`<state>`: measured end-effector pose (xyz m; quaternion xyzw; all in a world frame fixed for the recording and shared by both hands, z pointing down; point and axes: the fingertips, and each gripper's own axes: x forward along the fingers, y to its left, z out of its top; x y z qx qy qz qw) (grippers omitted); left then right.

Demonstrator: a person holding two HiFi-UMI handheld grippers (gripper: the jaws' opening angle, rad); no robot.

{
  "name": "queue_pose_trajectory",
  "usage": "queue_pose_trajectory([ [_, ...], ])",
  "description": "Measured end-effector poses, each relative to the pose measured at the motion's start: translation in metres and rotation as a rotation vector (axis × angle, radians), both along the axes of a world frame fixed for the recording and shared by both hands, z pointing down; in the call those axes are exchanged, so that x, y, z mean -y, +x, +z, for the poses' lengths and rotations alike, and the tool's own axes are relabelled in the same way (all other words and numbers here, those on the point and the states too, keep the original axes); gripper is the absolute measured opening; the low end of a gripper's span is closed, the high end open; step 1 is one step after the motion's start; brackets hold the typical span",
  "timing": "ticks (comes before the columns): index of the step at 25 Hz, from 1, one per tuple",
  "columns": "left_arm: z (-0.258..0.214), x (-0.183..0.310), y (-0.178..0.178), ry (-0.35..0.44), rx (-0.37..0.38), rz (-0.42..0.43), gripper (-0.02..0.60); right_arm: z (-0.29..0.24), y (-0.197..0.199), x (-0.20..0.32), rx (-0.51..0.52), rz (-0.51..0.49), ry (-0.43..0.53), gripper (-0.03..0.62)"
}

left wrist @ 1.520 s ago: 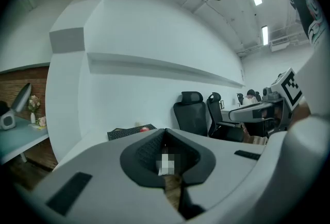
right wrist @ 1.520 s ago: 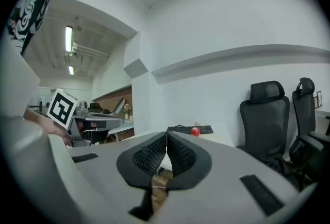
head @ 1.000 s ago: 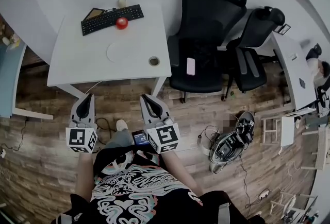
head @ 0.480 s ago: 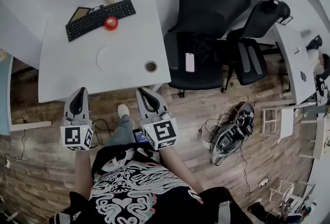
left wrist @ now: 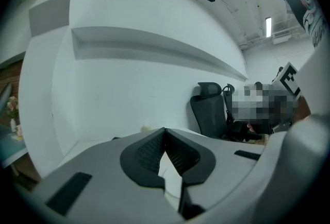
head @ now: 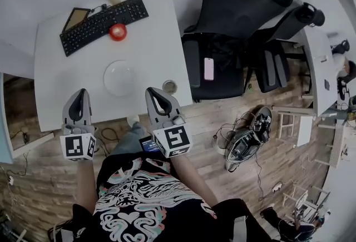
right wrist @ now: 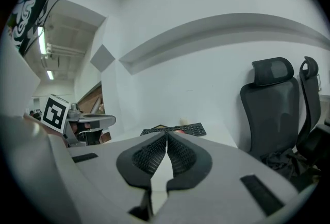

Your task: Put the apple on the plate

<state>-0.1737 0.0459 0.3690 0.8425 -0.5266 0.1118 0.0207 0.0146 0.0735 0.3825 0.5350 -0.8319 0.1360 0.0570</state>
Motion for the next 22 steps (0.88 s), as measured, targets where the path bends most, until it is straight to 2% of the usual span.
queue_pose_trajectory([
  [4, 0.009, 0.039, -0.011, -0.013, -0.007, 0.012, 0.015, 0.006, -0.007, 0.037, -0.024, 0.044, -0.007, 0.031],
  [9, 0.021, 0.078, -0.015, -0.023, -0.012, 0.035, 0.015, 0.013, -0.019, 0.067, -0.003, 0.025, -0.023, 0.031],
  [14, 0.032, 0.092, -0.012, -0.038, -0.02, 0.041, 0.015, 0.011, -0.029, 0.083, 0.009, -0.02, -0.003, 0.031],
  [22, 0.042, 0.114, -0.004, -0.058, -0.016, 0.027, 0.015, 0.03, -0.025, 0.109, -0.012, -0.064, -0.074, 0.031],
])
